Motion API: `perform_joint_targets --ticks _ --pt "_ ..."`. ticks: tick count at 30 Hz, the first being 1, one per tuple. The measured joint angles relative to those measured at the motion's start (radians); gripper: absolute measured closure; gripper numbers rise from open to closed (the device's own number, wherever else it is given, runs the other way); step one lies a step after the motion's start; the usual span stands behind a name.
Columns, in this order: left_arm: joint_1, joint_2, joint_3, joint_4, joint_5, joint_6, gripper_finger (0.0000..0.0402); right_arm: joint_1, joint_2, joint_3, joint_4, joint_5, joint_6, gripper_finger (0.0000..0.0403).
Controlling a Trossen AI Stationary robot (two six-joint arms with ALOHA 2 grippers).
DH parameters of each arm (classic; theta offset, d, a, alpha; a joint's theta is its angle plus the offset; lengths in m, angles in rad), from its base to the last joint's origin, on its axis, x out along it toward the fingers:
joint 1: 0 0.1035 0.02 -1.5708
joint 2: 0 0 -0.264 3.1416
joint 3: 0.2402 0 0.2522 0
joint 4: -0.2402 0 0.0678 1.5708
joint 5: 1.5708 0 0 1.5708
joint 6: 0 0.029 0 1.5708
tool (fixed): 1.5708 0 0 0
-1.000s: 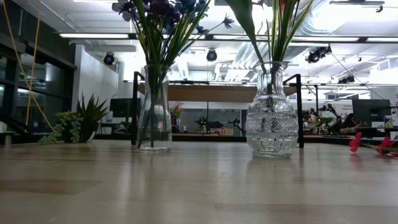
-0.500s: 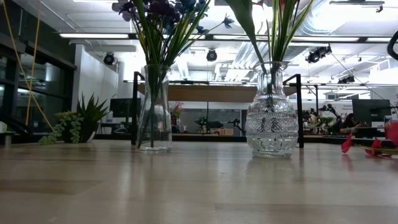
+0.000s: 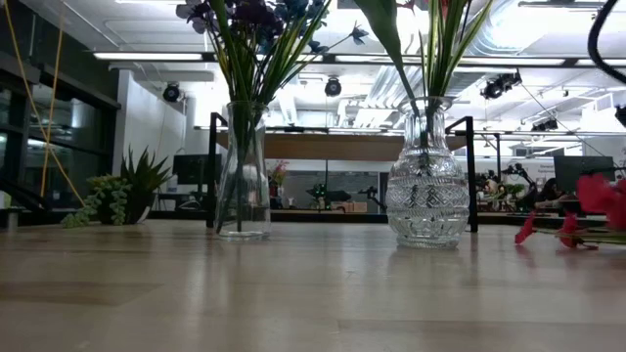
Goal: Pick and place flowers into a vace then onto a shelf
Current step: Put the red flower into the right transparent crystal vase
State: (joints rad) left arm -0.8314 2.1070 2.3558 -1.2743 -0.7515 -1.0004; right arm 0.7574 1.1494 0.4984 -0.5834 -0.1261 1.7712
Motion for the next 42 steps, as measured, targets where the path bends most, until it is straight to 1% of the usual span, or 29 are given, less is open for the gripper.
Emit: perform_joint_targets --ticks 3,5,11,16,22,26,29,35,42 --pt "0.000 0.000 0.000 -0.002 0.008 0.000 0.0277 0.000 -0.015 0.043 -0.058 0.001 -0.017 0.0401" --pt "0.000 0.000 0.000 -0.010 0.015 0.000 0.0277 0.000 -0.030 0.082 -0.127 0.005 -0.019 0.0402" --pt "0.000 0.000 0.000 -0.011 0.036 0.008 0.0277 0.002 -0.096 0.248 -0.443 0.045 -0.037 0.0402" --pt "0.000 0.000 0.000 -0.011 0.038 0.009 0.0277 0.002 -0.143 0.419 -0.676 0.130 -0.046 0.0402" --pt "0.000 0.000 0.000 -0.011 0.038 0.011 0.0277 0.001 -0.149 0.634 -0.919 0.237 -0.052 0.0403" --pt "0.000 0.000 0.000 -0.011 0.038 0.011 0.0277 0.001 -0.149 0.720 -0.986 0.291 -0.060 0.0403" --pt "0.000 0.000 0.000 -0.011 0.038 0.011 0.0277 -0.002 -0.149 0.750 -0.987 0.332 -0.076 0.0403" --pt "0.000 0.000 0.000 -0.011 0.038 0.010 0.0277 -0.044 -0.149 0.772 -0.982 0.412 -0.131 0.0403" --pt "0.000 0.000 0.000 -0.011 0.038 0.009 0.0277 -0.109 -0.148 0.839 -0.935 0.561 -0.248 0.0403"
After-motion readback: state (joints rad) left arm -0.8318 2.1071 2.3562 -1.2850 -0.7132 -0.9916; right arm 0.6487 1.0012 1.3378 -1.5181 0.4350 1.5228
